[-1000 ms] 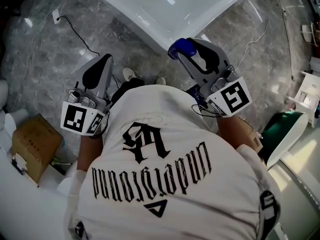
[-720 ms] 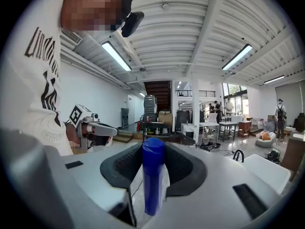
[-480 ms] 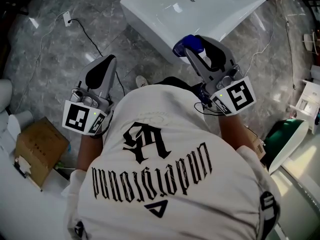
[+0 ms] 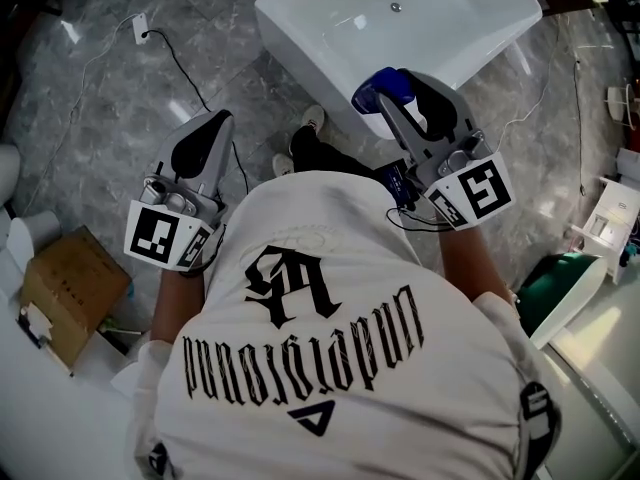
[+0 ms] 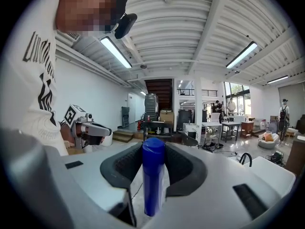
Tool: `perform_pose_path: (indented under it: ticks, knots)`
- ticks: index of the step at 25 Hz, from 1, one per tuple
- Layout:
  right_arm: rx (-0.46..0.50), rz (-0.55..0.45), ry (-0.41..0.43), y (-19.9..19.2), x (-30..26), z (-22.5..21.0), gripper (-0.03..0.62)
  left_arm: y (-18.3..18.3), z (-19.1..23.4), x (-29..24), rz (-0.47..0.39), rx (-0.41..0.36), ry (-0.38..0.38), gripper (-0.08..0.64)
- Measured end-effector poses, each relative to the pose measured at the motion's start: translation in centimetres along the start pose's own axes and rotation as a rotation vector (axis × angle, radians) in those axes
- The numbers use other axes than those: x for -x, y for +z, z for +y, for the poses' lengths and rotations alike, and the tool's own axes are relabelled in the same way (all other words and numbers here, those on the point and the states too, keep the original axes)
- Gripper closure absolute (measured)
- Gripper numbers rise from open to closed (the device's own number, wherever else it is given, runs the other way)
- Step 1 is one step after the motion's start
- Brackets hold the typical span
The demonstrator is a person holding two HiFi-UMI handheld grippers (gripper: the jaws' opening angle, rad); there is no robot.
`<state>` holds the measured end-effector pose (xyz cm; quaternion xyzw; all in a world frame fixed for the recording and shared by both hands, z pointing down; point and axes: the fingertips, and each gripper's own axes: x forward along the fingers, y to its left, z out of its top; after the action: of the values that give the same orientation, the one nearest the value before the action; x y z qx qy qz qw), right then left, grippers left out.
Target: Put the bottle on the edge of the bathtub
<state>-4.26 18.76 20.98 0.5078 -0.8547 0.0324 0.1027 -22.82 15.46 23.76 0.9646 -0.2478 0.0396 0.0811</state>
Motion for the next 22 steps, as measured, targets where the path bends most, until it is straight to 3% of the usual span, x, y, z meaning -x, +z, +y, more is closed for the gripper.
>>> perform_pose_path:
  ticks: [10,22]
  knots:
    - [-0.005,-0.005,0.04,-0.2,-4.4,-3.0,0.443,-0.1,4.2,-2.1,0.022,0.016,0.063,0.546]
    - [-0.026,0.002,0.02,-0.9,-9.0,-12.5,0.443,0.8,9.2,-12.5,0.043,0.018,0.037,0.546]
